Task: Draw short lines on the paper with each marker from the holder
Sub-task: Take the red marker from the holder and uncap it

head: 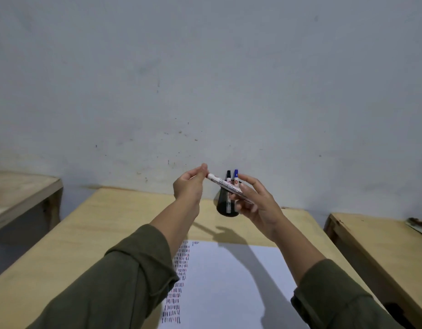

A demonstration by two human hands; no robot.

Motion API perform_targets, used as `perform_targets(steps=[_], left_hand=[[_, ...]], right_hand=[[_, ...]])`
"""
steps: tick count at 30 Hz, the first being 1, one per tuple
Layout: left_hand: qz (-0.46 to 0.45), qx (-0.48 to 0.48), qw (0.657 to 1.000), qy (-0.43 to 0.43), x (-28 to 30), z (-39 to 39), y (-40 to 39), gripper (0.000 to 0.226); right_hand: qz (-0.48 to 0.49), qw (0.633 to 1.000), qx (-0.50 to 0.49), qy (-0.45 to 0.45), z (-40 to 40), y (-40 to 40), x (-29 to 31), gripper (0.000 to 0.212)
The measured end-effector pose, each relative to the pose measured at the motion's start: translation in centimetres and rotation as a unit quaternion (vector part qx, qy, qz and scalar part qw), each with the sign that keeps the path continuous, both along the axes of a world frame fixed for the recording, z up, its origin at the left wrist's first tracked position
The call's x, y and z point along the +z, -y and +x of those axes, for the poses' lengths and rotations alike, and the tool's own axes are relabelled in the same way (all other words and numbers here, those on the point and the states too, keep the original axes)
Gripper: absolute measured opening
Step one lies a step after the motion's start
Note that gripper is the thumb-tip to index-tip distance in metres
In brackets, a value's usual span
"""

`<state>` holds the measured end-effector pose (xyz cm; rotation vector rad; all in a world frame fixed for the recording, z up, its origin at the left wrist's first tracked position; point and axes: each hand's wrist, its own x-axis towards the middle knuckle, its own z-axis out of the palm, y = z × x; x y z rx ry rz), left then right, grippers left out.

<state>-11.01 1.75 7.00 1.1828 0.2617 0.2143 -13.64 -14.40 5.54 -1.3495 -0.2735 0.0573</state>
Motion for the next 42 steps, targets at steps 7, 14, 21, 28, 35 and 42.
perform_targets(steps=[7, 14, 21, 28, 35, 42], left_hand=[[0.020, -0.039, 0.999, 0.009, -1.0, -3.3, 1.1, 0.046], [-0.025, -0.167, 0.981, 0.098, -1.2, -4.5, 0.2, 0.021], [-0.039, -0.141, 0.985, 0.089, -1.2, -4.5, -0.3, 0.014], [-0.024, -0.102, 0.992, 0.076, -2.3, -4.3, -1.1, 0.010], [-0.027, -0.078, 0.996, 0.022, -3.1, -3.8, -1.7, 0.015], [0.035, 0.032, 0.998, -0.031, -4.3, -3.0, -4.8, 0.020]], right_hand=[[0.155, 0.987, -0.034, -0.011, -2.4, -2.8, -0.4, 0.024], [0.211, 0.976, -0.032, -0.038, -2.3, -3.8, -0.1, 0.021], [0.220, 0.975, -0.011, -0.039, -2.3, -4.7, -0.3, 0.019], [0.215, 0.976, 0.007, -0.029, -2.0, -5.4, -1.3, 0.017], [0.186, 0.982, 0.007, -0.022, -1.6, -6.0, -2.6, 0.016], [0.145, 0.989, -0.003, -0.022, -1.8, -5.7, -3.7, 0.016]])
